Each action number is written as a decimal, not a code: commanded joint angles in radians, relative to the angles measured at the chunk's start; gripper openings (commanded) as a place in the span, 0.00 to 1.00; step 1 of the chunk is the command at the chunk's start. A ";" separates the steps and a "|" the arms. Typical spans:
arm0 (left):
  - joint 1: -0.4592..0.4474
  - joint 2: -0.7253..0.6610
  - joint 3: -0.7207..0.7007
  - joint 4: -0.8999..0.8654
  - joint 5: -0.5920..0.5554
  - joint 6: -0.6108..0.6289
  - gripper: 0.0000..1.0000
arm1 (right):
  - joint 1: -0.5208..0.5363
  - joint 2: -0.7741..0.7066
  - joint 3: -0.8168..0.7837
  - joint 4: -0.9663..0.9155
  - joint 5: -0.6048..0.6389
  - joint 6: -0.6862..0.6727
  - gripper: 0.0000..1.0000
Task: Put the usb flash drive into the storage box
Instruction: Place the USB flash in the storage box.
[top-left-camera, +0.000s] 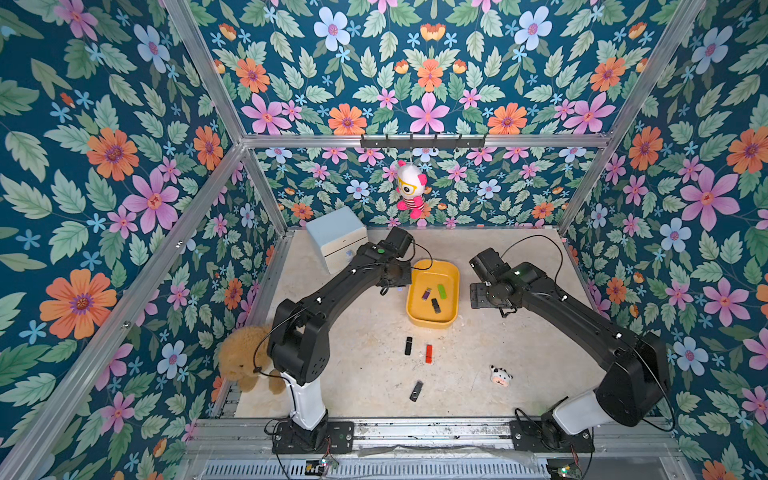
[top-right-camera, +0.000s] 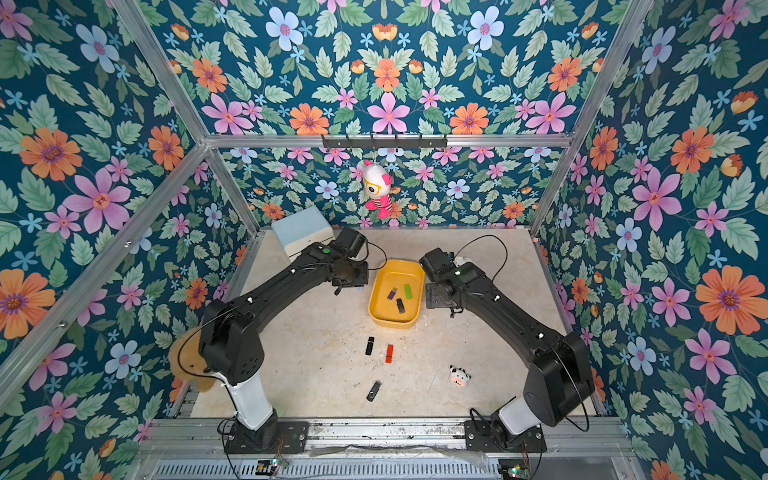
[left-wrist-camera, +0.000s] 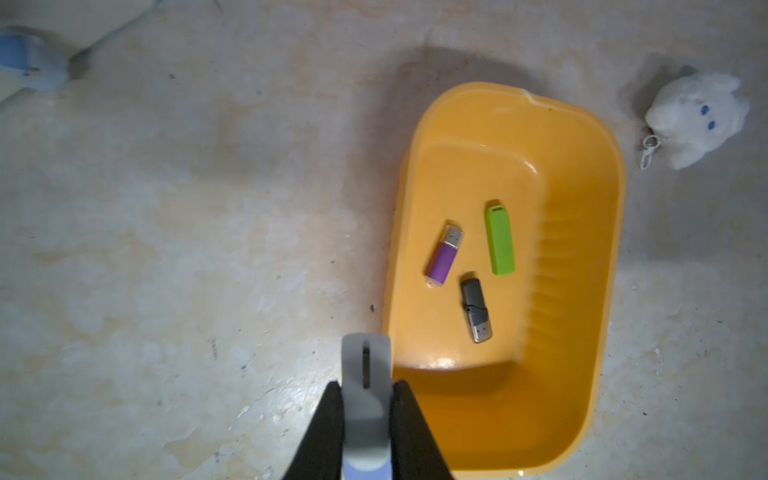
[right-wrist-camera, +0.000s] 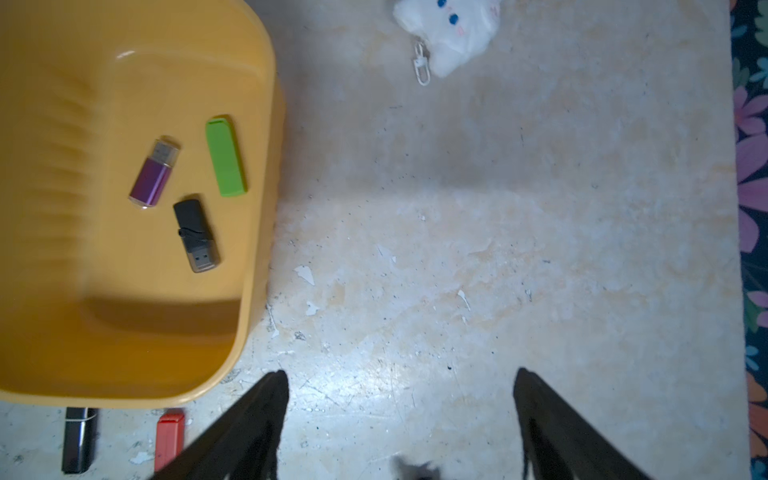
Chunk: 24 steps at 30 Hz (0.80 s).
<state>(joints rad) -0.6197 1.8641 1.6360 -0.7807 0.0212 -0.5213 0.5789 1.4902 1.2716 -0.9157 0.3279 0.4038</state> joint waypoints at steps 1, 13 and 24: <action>-0.039 0.061 0.047 -0.022 0.017 0.006 0.00 | -0.020 -0.056 -0.063 0.015 -0.015 0.067 0.92; -0.124 0.198 0.100 -0.027 0.011 0.003 0.00 | -0.031 -0.269 -0.203 -0.018 -0.012 0.123 0.97; -0.148 0.268 0.105 -0.035 0.004 -0.010 0.00 | -0.034 -0.348 -0.256 -0.035 0.000 0.137 0.98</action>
<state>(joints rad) -0.7650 2.1235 1.7359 -0.7929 0.0315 -0.5255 0.5449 1.1515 1.0214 -0.9318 0.3149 0.5289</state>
